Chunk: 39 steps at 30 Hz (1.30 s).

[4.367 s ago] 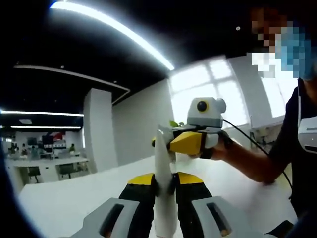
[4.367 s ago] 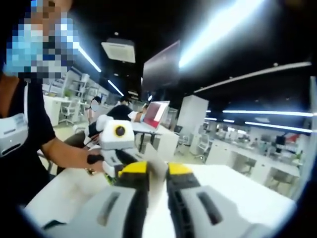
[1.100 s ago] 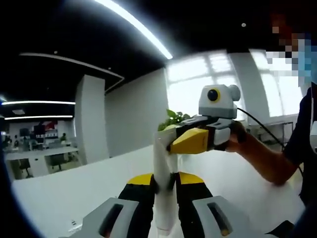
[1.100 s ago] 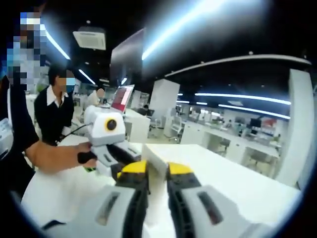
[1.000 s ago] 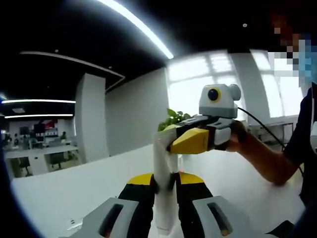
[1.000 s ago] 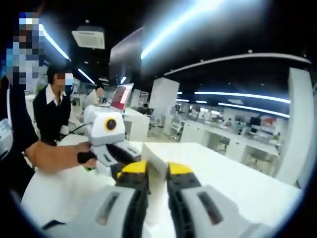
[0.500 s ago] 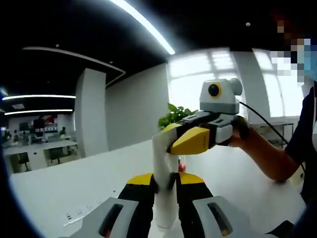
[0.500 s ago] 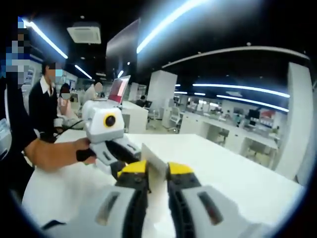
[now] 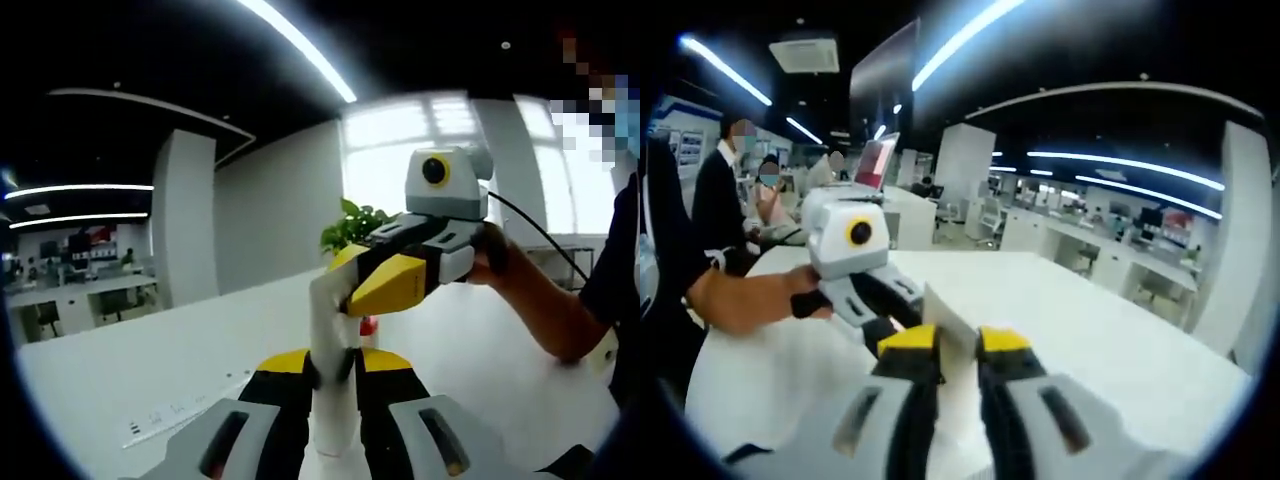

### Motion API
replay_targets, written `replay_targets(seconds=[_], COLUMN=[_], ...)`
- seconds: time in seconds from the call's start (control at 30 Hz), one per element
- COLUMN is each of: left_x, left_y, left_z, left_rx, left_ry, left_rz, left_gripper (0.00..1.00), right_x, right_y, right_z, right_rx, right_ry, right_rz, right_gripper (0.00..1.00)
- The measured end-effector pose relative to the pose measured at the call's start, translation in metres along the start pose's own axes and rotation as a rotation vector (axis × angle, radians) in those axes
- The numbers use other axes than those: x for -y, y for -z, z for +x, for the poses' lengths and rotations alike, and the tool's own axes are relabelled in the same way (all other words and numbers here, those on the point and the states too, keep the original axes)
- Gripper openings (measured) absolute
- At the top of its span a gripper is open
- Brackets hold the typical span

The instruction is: Arrange the skincare products in the storage area until every visible bottle or jar stands upright without overlapping.

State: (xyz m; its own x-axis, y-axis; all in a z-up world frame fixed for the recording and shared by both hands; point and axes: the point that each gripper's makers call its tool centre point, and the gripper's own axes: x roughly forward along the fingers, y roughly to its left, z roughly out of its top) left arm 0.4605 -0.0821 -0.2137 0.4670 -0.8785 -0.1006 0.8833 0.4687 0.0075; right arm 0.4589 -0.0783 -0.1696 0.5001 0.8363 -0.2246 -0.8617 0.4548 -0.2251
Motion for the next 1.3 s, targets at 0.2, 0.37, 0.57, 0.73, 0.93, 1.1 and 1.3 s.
replay_targets(seconds=[0.2, 0.37, 0.57, 0.73, 0.93, 1.1, 1.3], left_x=[0.0, 0.0, 0.001, 0.002, 0.003, 0.002, 0.002], left_y=[0.004, 0.006, 0.008, 0.008, 0.007, 0.007, 0.007], left_z=[0.001, 0.003, 0.004, 0.005, 0.007, 0.009, 0.011], left_rx=[-0.009, -0.015, -0.021, -0.018, -0.005, 0.007, 0.011], left_ry=[0.001, 0.005, 0.01, 0.018, 0.025, 0.023, 0.019], left_rz=[-0.008, -0.013, -0.022, -0.03, -0.045, -0.055, -0.053], left_gripper=[0.15, 0.15, 0.15, 0.15, 0.15, 0.15, 0.16], right_x=[0.001, 0.002, 0.004, 0.007, 0.008, 0.011, 0.013], right_y=[0.006, 0.009, 0.012, 0.013, 0.015, 0.016, 0.018], right_z=[0.0, -0.001, -0.002, -0.004, -0.008, -0.008, -0.009], right_rx=[-0.028, -0.046, -0.063, -0.074, -0.083, -0.088, -0.094], right_ry=[0.002, 0.006, 0.01, 0.018, 0.023, 0.034, 0.048], right_rz=[0.012, 0.023, 0.045, 0.073, 0.084, 0.076, 0.059], right_gripper=[0.12, 0.12, 0.12, 0.12, 0.12, 0.13, 0.15])
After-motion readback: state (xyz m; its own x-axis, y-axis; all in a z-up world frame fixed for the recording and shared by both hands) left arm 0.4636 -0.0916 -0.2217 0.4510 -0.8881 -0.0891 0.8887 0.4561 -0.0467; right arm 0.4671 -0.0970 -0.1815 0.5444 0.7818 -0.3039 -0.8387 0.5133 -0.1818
